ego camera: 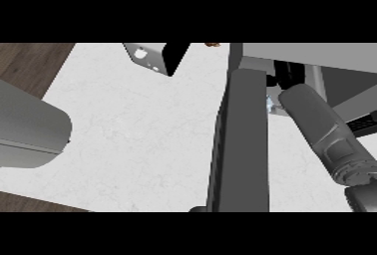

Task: Pick up the milk, place it into the microwave and close the microwave

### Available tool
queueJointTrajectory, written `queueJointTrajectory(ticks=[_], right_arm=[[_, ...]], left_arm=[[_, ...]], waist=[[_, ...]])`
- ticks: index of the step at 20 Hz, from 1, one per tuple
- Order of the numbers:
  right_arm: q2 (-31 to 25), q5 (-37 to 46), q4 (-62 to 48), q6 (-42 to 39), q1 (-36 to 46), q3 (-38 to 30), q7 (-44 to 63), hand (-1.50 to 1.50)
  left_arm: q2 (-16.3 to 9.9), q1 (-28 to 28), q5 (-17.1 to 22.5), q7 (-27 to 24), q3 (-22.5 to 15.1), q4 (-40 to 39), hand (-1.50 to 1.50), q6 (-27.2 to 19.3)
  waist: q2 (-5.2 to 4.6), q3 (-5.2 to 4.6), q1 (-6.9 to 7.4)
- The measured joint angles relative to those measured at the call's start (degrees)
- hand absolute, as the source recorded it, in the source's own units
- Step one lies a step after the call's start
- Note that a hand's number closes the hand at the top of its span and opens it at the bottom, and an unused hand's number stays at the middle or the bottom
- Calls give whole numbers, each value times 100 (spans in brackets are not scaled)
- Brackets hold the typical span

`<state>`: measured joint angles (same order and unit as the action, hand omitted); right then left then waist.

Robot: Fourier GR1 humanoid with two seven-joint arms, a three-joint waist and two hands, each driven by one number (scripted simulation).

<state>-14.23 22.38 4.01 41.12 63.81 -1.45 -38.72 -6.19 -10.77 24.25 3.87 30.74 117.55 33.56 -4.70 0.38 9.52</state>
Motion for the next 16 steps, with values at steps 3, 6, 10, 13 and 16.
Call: queueJointTrajectory(ticks=[3, 6, 10, 13, 16], right_arm=[[62, -33, 36, -234, 42, -31, -137, -150], [77, -113, 66, -577, 56, -106, -299, -150], [141, -281, 96, -1088, 58, -265, -506, -150], [196, -445, 112, -1444, -4, -427, -682, -150], [229, -635, 117, -1895, -93, -606, -860, -150]], left_arm=[[-19, 13, -42, -27, -95, -67, -150, 120], [-28, 38, -78, -41, -195, -96, -150, 212], [8, 38, -108, -86, -361, -179, -150, 373], [8, 48, -101, -94, -501, -213, -150, 513], [67, 90, -193, -140, -646, -252, -150, 589]], waist=[[7, -1, 1], [23, 0, -35], [51, -1, -99], [73, 1, -167], [111, -1, -267]])
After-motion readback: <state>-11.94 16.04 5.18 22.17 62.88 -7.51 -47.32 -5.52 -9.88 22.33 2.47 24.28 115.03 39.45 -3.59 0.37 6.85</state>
